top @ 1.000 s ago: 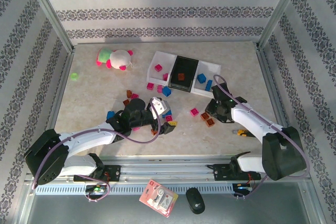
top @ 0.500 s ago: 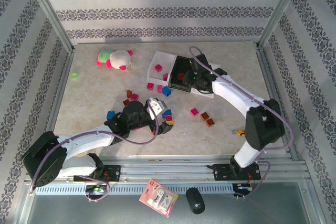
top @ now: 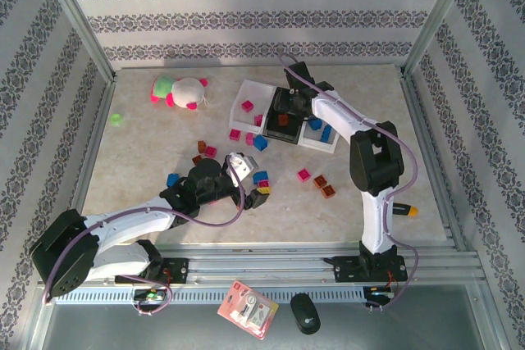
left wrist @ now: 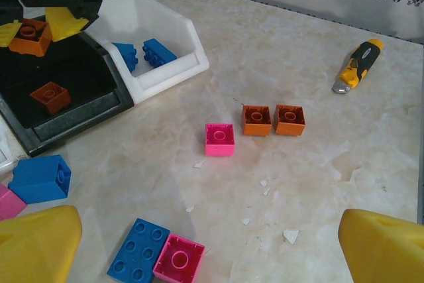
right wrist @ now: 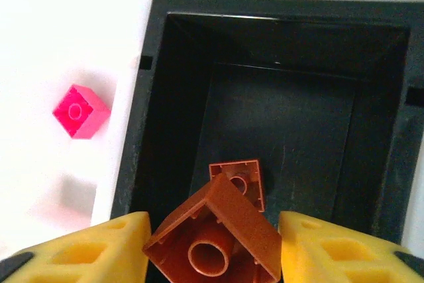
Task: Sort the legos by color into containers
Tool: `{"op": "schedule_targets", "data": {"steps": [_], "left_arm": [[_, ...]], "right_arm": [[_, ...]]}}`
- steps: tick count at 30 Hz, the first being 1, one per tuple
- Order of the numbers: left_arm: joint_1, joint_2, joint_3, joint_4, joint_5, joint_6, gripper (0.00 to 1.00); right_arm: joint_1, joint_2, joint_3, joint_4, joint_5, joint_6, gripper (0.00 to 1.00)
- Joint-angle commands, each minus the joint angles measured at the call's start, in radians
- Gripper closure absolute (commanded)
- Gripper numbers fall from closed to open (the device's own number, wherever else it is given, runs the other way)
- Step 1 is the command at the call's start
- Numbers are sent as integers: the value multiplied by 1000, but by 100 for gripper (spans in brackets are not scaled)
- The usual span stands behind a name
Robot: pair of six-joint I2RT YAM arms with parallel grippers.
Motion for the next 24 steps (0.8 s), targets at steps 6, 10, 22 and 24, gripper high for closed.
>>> {"op": "schedule_targets", "data": {"steps": [6, 10, 22, 24], "left_arm": [[-5, -14, 1, 7, 20, 27, 1], [-6, -13, 14, -5, 57, 45, 1], [-6, 35, 57, -18, 202, 79, 1], [-6, 43, 63, -16, 207, 84, 1]], "right_arm": [[37, -220, -107, 27, 68, -131, 23], [40, -409, -350, 98, 63, -132, 18], [35, -766, -758, -216, 47, -308, 16], [36, -753, -769, -254, 44, -330, 17]]}}
